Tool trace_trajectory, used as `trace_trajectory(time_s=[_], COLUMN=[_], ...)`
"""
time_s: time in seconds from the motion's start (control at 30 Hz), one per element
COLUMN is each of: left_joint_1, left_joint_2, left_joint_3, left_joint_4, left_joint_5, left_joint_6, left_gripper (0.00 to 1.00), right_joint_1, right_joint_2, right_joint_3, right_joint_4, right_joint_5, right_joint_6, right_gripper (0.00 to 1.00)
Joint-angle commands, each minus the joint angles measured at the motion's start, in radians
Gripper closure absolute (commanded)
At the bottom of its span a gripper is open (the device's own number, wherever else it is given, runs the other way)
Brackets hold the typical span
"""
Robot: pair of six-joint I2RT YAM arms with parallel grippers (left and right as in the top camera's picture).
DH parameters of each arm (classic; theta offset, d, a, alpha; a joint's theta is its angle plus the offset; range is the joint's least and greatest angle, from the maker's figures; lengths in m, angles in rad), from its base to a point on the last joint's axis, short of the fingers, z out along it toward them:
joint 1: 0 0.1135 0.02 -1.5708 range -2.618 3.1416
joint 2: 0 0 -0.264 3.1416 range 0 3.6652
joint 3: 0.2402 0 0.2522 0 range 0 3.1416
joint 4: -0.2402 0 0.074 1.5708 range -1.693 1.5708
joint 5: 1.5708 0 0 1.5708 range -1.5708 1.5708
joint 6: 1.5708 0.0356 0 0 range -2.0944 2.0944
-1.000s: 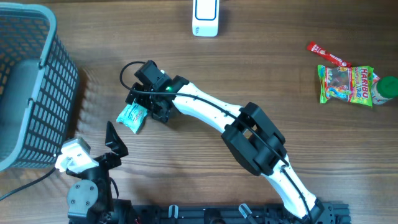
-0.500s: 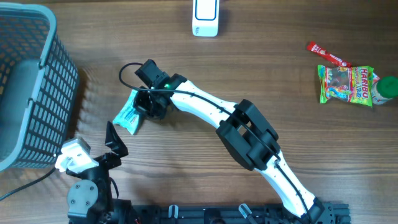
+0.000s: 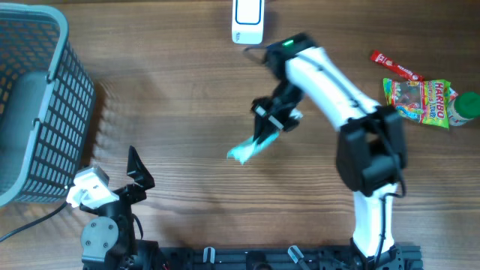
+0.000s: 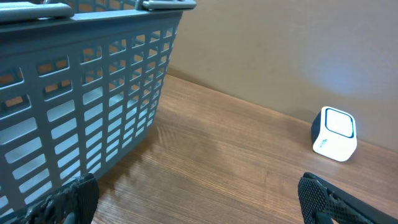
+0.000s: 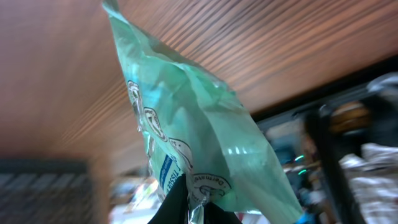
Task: Scan the item barcode
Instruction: 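Lift the wipes pack and hold it in front of the scanner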
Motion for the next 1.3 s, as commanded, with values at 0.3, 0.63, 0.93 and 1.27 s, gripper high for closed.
trace_trajectory(time_s=[0.3,0.63,0.93,1.27], left_joint_1=[-0.005,-0.005,-0.005,-0.005], left_joint_2=[-0.009,-0.009,-0.009,-0.009], left_joint_3=[-0.008,-0.008,-0.008,-0.008], left_joint_4=[0.003,0.003,0.003,0.003], left_joint_5=[0.005,0.005,0.005,0.005], left_joint_6=[-0.006,-0.006,-0.006,-0.006], left_gripper=[0.0,0.0,0.0,0.0], right_joint_1=[-0.077,-0.097,-0.15,-0.184], right_joint_2=[-0.016,-0.016,0.02,0.03], right_joint_3=[-0.005,-0.005,-0.005,-0.005], right_joint_4=[0.014,0.089,0.283,0.283], right_joint_5=[-0.293,-0.335,-0.341,-0.341], right_joint_6=[0.356,0.903,0.945,0.945], right_gripper=[0.95,0.95,0.95,0.95])
